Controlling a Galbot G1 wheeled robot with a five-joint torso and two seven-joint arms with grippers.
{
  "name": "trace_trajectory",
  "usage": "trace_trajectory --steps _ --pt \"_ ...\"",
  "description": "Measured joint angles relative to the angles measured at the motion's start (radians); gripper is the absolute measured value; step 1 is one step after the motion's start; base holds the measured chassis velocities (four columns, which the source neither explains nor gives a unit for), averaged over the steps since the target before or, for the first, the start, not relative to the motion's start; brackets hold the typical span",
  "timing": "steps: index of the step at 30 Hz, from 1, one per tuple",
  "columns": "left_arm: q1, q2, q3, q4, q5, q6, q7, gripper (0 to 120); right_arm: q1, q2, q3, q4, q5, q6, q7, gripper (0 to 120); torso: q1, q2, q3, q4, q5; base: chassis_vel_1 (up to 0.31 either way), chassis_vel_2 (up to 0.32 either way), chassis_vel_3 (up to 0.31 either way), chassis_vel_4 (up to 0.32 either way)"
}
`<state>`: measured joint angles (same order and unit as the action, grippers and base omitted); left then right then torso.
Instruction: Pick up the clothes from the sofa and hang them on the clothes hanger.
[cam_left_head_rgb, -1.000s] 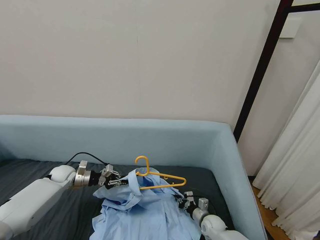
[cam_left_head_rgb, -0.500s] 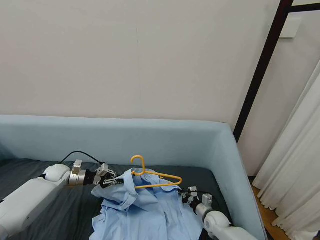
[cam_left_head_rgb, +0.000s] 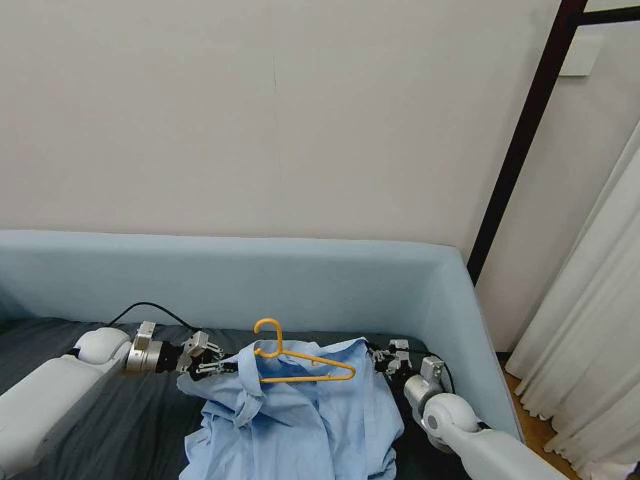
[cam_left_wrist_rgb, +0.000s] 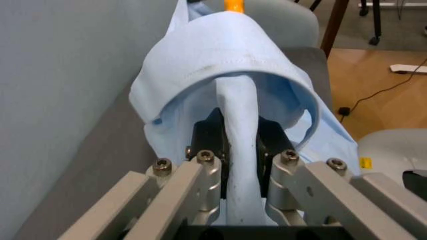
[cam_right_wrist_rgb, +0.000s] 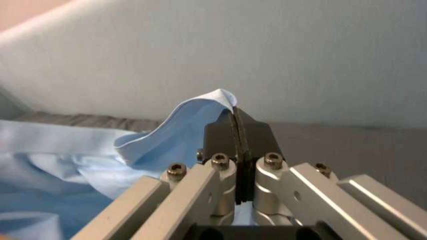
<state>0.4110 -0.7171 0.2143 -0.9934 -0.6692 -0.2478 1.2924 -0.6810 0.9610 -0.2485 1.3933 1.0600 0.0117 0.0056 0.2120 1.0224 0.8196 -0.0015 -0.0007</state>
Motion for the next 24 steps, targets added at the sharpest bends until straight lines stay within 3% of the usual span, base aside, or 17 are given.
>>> trace_trajectory --steps 16,24 --pt "0.009 0.082 -0.045 -0.021 -0.034 0.011 -0.011 7 -0.029 -0.168 0.084 0.344 0.061 -0.059 0.083 0 0.0 0.0 0.0 0.0001 -0.0002 0.0 0.0 0.0 0.0" --pt "0.029 0.106 -0.062 -0.061 -0.026 0.013 -0.024 7 -0.069 -0.206 0.132 0.486 0.07 -0.079 0.133 0 0.0 0.0 0.0 0.0002 0.0 0.0 0.0 0.0 0.0"
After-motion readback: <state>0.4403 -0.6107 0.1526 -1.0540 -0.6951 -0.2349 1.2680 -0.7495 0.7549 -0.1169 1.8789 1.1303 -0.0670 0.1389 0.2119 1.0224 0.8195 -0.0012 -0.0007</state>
